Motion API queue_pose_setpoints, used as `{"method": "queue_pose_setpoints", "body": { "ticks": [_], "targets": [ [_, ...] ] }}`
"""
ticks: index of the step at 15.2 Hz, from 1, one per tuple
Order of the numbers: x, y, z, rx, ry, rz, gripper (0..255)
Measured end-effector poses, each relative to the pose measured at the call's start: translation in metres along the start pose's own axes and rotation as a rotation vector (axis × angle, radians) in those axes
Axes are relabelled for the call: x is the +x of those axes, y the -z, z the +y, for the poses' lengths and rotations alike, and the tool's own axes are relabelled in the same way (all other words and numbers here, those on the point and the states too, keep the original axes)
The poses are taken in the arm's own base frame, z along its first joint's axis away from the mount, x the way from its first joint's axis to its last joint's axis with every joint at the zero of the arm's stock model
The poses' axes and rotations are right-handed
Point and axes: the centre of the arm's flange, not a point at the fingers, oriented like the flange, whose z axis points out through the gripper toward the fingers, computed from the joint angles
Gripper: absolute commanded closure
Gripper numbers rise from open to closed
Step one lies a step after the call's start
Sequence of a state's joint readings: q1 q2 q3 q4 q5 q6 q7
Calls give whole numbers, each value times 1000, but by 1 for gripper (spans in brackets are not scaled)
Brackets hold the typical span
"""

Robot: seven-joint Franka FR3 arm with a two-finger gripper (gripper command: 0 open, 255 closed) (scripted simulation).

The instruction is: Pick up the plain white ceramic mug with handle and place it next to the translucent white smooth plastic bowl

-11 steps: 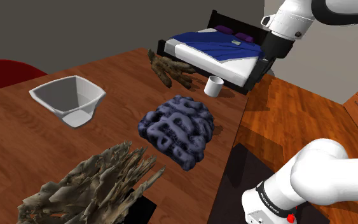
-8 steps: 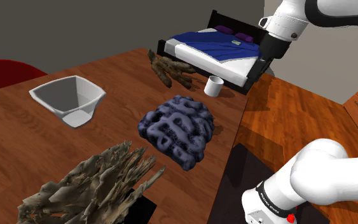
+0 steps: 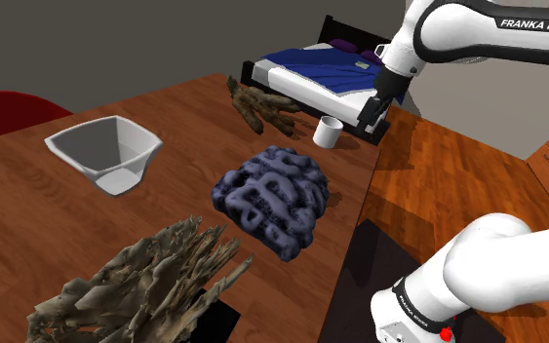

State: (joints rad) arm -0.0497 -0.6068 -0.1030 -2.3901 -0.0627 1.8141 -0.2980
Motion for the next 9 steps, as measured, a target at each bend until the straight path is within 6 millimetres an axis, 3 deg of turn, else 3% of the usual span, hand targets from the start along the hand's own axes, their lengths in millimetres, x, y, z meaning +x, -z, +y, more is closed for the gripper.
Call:
{"method": "queue_pose_setpoints", "body": {
  "ticks": [9],
  "targets": [
    [58, -55, 80, -2, 1, 32, 0]
  ]
}}
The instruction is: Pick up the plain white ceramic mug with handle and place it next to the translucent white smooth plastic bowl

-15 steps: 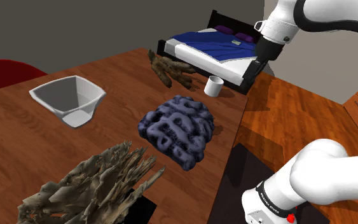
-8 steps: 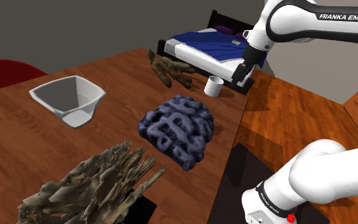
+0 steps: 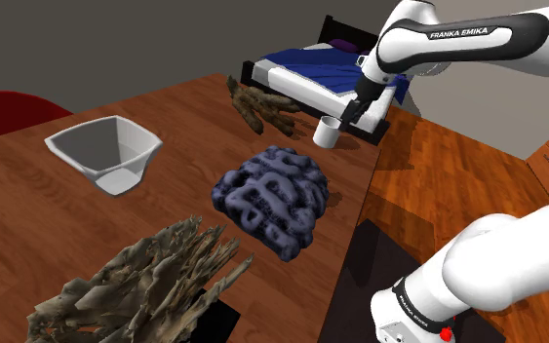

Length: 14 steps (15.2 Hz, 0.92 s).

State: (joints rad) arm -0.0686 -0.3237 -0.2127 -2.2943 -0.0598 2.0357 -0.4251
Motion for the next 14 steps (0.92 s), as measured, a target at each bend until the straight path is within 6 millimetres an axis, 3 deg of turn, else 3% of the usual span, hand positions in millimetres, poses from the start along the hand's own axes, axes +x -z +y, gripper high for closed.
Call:
{"method": "queue_pose_setpoints", "body": {
  "ticks": [14],
  "targets": [
    [91, -97, 127, -6, -1, 50, 0]
  ]
}}
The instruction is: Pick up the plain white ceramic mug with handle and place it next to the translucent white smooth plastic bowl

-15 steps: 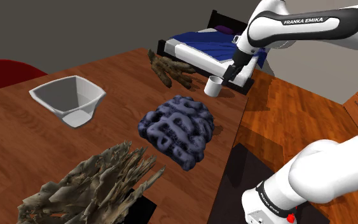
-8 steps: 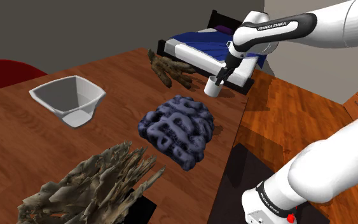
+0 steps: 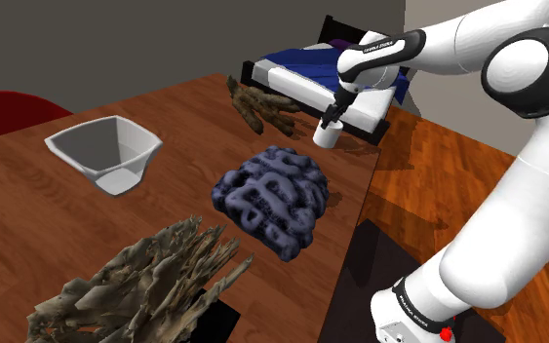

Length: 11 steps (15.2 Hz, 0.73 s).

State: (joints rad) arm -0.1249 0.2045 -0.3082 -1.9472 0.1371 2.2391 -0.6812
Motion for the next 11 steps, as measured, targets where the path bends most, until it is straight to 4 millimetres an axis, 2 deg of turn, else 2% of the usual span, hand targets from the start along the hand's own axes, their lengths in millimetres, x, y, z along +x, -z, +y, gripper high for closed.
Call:
{"method": "queue_pose_setpoints", "body": {
  "ticks": [3, 8, 11],
  "targets": [
    [7, -11, 13, 0, 1, 4, 0],
    [8, -39, 14, 0, 1, 5, 0],
    [8, -45, 14, 0, 1, 5, 0]
  ]
}}
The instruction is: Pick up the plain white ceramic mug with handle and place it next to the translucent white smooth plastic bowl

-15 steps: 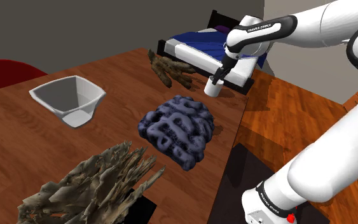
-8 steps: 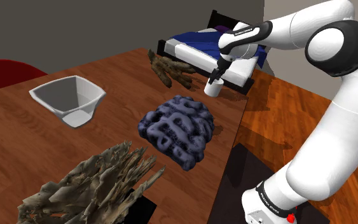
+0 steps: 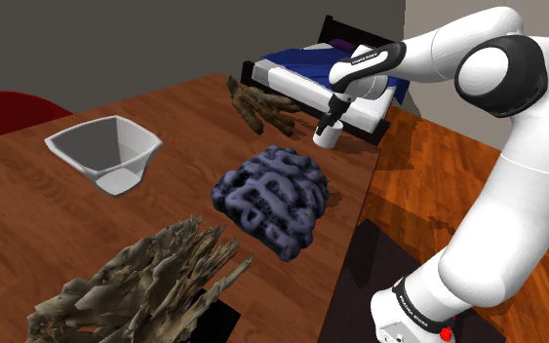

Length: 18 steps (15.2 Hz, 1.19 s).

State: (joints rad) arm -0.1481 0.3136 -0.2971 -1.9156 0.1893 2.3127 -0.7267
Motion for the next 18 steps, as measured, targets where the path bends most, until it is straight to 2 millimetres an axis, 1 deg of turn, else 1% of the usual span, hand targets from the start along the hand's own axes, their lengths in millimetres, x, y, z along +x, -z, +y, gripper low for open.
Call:
{"method": "queue_pose_setpoints", "body": {
  "ticks": [4, 5, 15, 18],
  "targets": [
    [0, -1, 0, 0, 0, 0, 0],
    [0, -1, 0, 0, 0, 0, 255],
    [0, -1, 0, 0, 0, 0, 255],
    [2, 10, 0, 0, 0, 0, 255]
  ]
}}
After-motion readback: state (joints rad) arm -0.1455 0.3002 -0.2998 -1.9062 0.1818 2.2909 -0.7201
